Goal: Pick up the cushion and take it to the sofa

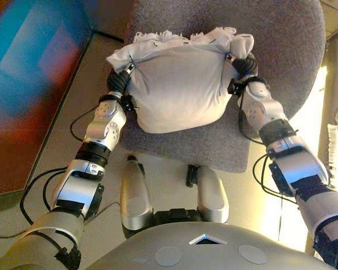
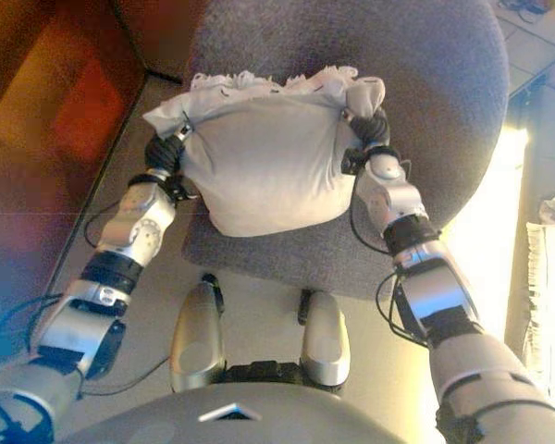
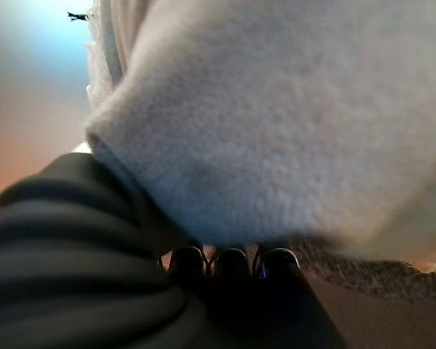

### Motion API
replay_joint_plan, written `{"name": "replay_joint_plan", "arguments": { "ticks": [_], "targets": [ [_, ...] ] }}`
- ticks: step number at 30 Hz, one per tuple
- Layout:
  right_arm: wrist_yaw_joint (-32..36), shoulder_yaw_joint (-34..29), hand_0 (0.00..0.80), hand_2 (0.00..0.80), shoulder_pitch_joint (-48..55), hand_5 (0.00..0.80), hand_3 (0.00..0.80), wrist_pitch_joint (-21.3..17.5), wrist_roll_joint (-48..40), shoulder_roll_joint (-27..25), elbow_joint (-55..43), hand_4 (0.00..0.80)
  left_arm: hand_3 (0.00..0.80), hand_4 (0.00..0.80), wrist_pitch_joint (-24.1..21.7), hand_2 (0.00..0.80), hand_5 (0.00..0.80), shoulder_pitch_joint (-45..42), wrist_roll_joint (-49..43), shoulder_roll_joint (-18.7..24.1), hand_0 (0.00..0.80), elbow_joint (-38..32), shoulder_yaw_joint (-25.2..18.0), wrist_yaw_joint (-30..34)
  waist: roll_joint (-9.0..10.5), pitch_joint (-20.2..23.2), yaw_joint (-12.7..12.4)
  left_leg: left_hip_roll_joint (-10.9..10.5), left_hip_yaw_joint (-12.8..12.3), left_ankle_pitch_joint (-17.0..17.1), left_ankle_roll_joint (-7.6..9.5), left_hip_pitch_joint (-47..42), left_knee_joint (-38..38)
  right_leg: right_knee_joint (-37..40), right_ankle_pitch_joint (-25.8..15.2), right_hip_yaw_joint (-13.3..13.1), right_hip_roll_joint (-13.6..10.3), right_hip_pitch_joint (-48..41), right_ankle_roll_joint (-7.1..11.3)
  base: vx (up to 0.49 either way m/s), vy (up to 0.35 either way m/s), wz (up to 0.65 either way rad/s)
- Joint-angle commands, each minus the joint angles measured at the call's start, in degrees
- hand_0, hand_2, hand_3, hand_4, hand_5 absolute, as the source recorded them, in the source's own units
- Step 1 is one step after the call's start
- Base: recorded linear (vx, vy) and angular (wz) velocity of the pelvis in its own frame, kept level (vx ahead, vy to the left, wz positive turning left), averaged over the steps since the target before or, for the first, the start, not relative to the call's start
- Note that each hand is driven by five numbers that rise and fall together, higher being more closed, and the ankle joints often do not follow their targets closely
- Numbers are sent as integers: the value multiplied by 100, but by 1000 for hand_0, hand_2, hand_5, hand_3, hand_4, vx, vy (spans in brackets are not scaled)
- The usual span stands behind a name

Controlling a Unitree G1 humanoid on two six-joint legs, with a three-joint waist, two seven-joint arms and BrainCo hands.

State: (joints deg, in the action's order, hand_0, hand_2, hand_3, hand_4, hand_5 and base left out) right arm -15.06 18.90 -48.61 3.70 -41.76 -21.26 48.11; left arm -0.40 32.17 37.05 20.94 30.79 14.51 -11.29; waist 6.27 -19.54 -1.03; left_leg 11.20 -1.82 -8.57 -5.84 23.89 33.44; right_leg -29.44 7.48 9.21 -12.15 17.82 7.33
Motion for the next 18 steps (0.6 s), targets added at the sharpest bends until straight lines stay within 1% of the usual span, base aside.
{"name": "replay_joint_plan", "arguments": {
  "ticks": [1, 3, 6, 8, 10, 11, 12, 13, 14, 15, 18],
  "targets": [
    [11, -104, 800, 800, -538, 800, 800, -242, -269, -210, 374, 800, 800, 800, -125, 800, 800, 177, 111, 73, 800, -233, 169, 0, 71, 43, -378, 475, 240, -76, -403, -476, -165, 601, -796, -289, -293, -27, 584, 3, -37, 16],
    [37, -102, 800, 800, -796, 800, 800, -306, -282, -276, 546, 800, 800, 800, -137, 800, 800, 347, 186, 105, 800, -263, 240, -38, 83, -65, -438, 473, 339, -40, -439, -297, -104, 602, -803, -275, -262, 20, 557, -57, -42, 13],
    [95, -42, 800, 800, -1015, 800, 800, -286, -320, -383, 662, 800, 800, 800, -96, 800, 800, 496, 293, 76, 800, -311, 265, -213, 88, -146, -474, 471, 449, -56, -455, -119, 36, 482, -771, -250, -267, 123, 533, -2, -12, 13],
    [35, -69, 800, 800, -1054, 800, 800, -240, -475, -424, 728, 800, 800, 800, -77, 800, 800, 486, 278, 59, 800, -356, 264, -353, 93, -169, -497, 455, 505, -77, -445, -58, 122, 383, -737, -243, -277, 165, 514, 42, 0, 12],
    [-175, -114, 800, 800, -1066, 800, 800, -240, -550, -414, 739, 800, 800, 800, -77, 800, 800, 458, 144, 13, 800, -413, 294, -499, 97, -188, -503, 435, 537, -67, -449, -24, 147, 346, -702, -249, -261, 172, 489, 43, 26, 4],
    [-282, -125, 185, 185, -1075, 185, 185, -256, -491, -394, 711, 185, 800, 800, -95, 800, 800, 447, 134, -33, 800, -447, 329, -531, 92, -203, -497, 429, 543, -47, -457, -28, 132, 361, -691, -253, -249, 149, 475, 46, 45, 2],
    [-329, -128, 0, 0, -1082, 0, 0, -253, -453, -381, 698, 0, 800, 800, -112, 800, 800, 435, 142, -67, 800, -465, 349, -530, 86, -210, -494, 424, 541, -37, -459, -40, 116, 374, -684, -257, -243, 131, 468, 62, 64, 3],
    [-393, -110, 0, 0, -1095, 0, 0, -277, -441, -341, 687, 0, 533, 533, -188, 533, 533, 412, 235, -135, 533, -492, 387, -453, 68, -212, -488, 415, 533, -17, -458, -64, 81, 391, -672, -275, -233, 111, 461, 51, 54, 3],
    [-401, -100, 0, 0, -1086, 0, 0, -285, -451, -329, 657, 0, 0, 0, -231, 0, 0, 396, 297, -162, 0, -514, 398, -396, 61, -214, -485, 410, 528, -5, -459, -81, 61, 402, -668, -286, -228, 97, 459, 56, 64, 3],
    [-337, -90, 0, 0, -1057, 0, 0, -279, -488, -329, 572, 0, 0, 0, -306, 0, 0, 352, 378, -194, 0, -599, 395, -348, 47, -220, -481, 397, 521, 18, -464, -100, 30, 430, -665, -300, -220, 73, 450, 54, 59, 3],
    [-575, -133, 0, 0, -861, 0, 0, -425, -497, -352, 248, 0, 0, 0, -472, 0, 0, 120, 466, -204, 0, -896, 294, -439, 25, -201, -468, 382, 499, 100, -486, -243, -141, 578, -680, -322, -194, -57, 437, 66, 53, 3]
  ]
}}
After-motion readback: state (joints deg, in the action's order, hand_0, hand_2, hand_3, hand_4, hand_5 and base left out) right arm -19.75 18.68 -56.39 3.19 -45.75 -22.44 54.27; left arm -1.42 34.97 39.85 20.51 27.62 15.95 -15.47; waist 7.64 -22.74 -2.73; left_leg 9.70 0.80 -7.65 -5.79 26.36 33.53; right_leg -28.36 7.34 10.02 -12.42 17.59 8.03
